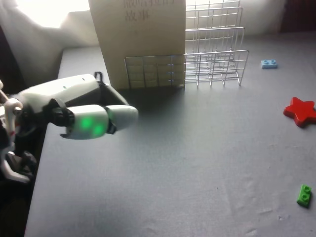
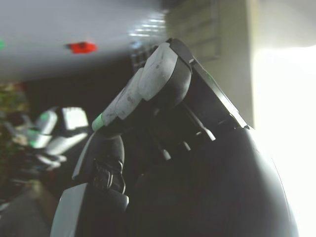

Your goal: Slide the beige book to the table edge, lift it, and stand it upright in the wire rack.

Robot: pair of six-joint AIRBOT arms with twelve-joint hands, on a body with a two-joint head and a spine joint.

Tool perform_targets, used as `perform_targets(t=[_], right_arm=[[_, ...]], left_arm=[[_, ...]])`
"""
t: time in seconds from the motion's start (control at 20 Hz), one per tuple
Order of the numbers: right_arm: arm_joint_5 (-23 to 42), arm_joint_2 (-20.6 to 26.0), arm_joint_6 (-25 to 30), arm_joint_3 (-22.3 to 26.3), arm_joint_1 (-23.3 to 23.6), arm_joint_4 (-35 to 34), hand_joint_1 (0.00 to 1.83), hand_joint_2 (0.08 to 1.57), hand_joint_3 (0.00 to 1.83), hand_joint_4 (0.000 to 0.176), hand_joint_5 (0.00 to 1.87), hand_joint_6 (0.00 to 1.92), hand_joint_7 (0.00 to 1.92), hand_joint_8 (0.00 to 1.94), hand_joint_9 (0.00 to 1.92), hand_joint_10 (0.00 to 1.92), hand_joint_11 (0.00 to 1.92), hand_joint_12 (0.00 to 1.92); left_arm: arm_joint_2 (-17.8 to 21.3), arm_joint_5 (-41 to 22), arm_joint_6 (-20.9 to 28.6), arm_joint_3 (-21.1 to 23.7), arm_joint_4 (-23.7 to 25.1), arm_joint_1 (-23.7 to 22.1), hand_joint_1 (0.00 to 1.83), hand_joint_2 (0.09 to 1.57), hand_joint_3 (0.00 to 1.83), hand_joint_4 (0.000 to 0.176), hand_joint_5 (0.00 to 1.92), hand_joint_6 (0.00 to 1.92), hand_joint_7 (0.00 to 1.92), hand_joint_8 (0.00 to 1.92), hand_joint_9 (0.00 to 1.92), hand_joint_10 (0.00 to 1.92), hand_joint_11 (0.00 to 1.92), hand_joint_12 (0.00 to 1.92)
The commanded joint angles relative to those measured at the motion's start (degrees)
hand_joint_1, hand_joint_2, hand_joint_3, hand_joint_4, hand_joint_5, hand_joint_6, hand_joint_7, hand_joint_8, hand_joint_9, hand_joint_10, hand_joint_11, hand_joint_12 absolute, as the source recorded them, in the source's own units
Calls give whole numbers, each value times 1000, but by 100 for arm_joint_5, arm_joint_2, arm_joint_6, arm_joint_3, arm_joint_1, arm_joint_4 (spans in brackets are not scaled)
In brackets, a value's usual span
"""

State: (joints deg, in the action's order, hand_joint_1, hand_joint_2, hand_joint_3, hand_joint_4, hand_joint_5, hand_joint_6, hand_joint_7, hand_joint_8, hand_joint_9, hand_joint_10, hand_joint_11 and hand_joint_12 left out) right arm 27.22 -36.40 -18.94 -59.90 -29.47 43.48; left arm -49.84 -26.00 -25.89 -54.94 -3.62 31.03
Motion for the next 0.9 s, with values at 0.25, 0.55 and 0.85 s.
perform_targets(t=[0.25,0.55,0.85], right_arm=[[96,-160,23,94,182,236,243,1560,1,0,992,1891,1164,1859,1160,1921,1114,1921],[200,-174,22,120,184,309,304,1546,2,0,985,1889,1164,1890,1171,1921,1125,1921],[583,-203,23,183,183,498,267,1553,4,0,1007,1827,1176,1843,1162,1921,1105,1921]], left_arm=[[-47,-434,-234,282,-36,-242,330,1551,0,0,1029,1921,1203,1921,1277,1921,1311,1921],[-51,-228,-354,421,-36,-456,312,1558,0,0,1046,1921,1211,1921,1283,1921,1293,1921],[-74,-209,-398,463,-33,-432,316,1557,1,0,1036,1921,1199,1921,1269,1921,1280,1921]])
